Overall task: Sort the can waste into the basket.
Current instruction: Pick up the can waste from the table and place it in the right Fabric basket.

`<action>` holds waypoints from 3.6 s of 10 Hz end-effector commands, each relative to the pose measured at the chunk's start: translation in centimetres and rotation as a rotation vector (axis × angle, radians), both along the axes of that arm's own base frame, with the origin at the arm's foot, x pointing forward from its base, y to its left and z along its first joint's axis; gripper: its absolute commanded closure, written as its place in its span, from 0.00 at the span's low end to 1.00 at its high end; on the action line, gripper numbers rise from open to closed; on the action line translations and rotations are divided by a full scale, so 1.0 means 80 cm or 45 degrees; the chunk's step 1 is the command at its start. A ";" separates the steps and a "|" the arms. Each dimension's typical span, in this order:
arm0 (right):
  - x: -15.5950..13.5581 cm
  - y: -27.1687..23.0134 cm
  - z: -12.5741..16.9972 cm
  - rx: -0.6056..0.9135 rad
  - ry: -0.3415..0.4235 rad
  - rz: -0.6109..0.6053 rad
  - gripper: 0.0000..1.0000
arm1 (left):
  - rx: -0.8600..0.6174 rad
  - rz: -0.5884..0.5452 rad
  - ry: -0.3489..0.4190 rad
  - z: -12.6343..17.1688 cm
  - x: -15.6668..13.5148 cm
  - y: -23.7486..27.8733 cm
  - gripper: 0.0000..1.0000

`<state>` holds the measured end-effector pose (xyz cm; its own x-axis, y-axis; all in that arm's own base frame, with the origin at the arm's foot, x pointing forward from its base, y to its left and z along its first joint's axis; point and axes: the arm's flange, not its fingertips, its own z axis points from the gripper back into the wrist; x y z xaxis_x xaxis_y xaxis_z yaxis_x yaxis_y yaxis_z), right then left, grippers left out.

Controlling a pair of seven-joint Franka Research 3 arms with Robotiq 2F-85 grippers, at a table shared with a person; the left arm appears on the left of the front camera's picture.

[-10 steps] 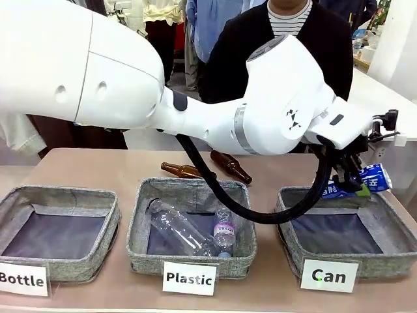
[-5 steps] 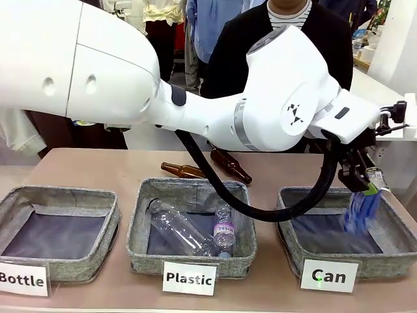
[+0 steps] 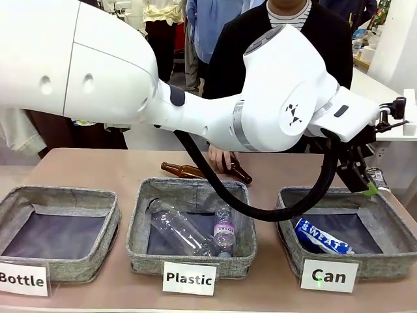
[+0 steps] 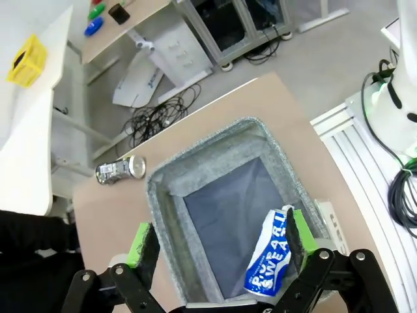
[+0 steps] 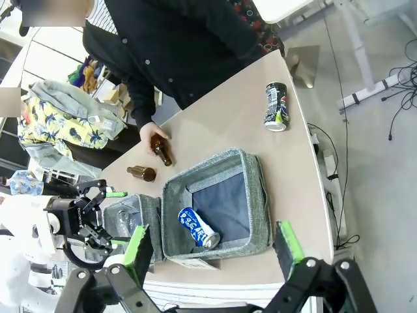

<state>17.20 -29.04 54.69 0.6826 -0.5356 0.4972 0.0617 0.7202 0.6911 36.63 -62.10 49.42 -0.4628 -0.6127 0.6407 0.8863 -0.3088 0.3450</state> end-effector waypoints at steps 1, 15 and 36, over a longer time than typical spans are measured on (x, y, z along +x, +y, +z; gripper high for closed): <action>0.003 0.002 0.002 0.017 -0.008 -0.026 0.00 | 0.081 0.066 -0.001 0.005 -0.014 0.014 0.00; 0.162 0.256 -0.032 -0.012 0.171 0.718 0.00 | -0.232 0.715 0.019 0.129 -0.021 0.337 0.00; 0.269 0.391 -0.055 0.848 0.312 1.018 0.00 | -0.421 1.226 1.115 0.137 -0.015 0.671 0.00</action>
